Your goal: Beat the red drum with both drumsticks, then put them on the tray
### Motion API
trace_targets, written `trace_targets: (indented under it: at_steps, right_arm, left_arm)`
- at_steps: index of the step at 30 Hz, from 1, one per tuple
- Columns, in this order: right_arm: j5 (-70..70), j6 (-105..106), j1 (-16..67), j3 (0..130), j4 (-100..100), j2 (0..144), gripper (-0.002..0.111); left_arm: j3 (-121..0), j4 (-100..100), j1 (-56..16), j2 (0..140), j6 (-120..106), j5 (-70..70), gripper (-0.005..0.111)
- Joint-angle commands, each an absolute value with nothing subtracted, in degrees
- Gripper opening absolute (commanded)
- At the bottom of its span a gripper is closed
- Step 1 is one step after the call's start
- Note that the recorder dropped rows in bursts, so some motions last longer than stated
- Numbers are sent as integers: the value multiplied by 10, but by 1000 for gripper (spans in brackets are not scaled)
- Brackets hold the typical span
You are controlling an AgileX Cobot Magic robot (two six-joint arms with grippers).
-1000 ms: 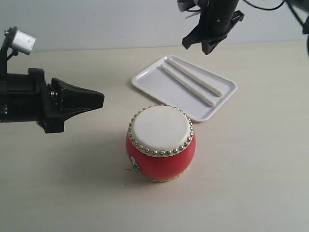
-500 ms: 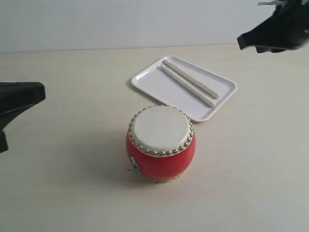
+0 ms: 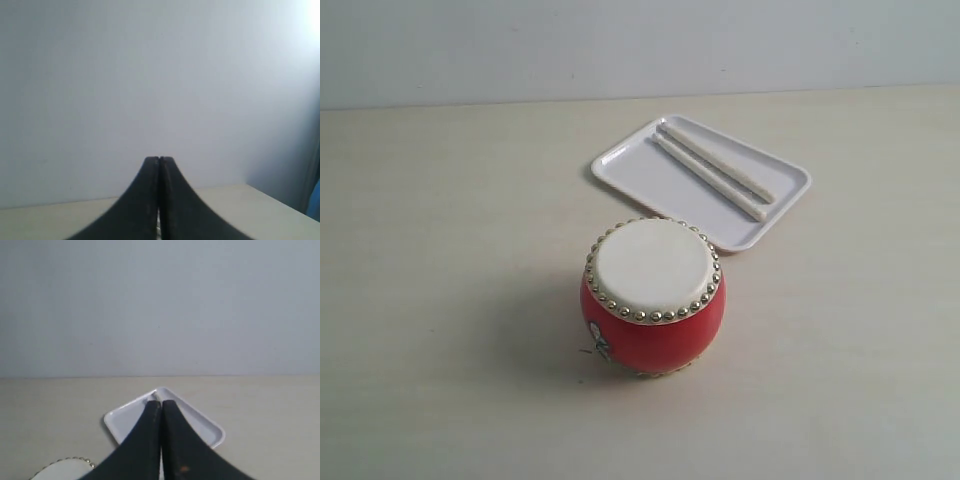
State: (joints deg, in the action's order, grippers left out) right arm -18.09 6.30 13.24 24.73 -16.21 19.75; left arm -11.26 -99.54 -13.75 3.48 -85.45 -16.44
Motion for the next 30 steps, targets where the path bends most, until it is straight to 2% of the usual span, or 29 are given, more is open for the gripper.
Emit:
trace_targets:
  at_steps: [1,20,30]
  right_arm:
    - [-231,76,134,242,-166,169,0]
    - [-239,74,140,242,-174,169,0]
    - [-221,113,76,210,-164,37,0]
  left_arm:
    - [-90,-999,-137,16,-850,-157,0]
    - [-87,-999,-137,16,-851,-161,0]
    - [-87,-999,-137,16,-851,-163,0]
